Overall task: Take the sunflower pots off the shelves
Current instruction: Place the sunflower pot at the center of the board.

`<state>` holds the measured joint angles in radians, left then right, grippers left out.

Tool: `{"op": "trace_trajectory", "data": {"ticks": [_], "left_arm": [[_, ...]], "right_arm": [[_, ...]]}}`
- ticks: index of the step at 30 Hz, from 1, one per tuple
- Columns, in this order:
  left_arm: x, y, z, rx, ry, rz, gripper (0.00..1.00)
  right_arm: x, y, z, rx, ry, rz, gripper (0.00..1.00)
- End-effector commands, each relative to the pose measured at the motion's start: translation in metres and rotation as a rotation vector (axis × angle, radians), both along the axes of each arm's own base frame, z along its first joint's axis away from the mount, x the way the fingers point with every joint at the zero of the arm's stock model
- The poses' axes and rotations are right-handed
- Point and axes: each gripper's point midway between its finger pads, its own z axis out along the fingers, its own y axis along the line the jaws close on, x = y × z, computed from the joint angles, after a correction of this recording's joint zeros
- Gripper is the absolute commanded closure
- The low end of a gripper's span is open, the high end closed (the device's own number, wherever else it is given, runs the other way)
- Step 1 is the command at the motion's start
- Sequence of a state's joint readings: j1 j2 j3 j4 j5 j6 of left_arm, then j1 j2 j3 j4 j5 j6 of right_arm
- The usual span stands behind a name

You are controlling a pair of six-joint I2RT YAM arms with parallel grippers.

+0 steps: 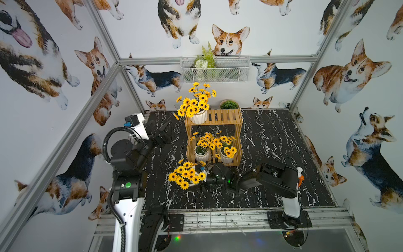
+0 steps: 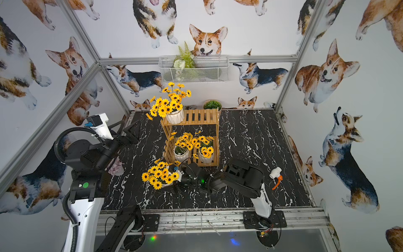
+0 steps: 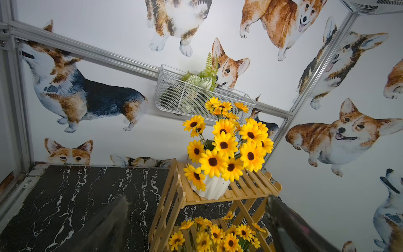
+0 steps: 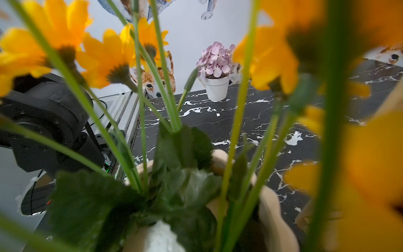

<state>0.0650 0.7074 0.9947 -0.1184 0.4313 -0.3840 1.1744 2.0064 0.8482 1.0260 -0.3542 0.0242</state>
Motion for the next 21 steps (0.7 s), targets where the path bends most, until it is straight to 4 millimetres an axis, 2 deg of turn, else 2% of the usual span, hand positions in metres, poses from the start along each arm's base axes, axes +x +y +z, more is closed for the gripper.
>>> {"op": "trace_trajectory", "data": {"ticks": [1,12,21], "left_arm": [[-0.002,0.000,0.004,0.011,-0.015,0.004,0.00],[-0.006,0.000,0.004,0.016,-0.016,0.006,0.00],[-0.006,0.000,0.002,0.017,-0.012,0.006,0.00]], "right_arm": [[-0.004,0.014,0.028,0.116,-0.043,0.044,1.00],[-0.002,0.038,0.016,0.103,-0.005,0.083,1.00],[-0.001,0.046,0.003,0.085,0.010,0.088,1.00]]}}
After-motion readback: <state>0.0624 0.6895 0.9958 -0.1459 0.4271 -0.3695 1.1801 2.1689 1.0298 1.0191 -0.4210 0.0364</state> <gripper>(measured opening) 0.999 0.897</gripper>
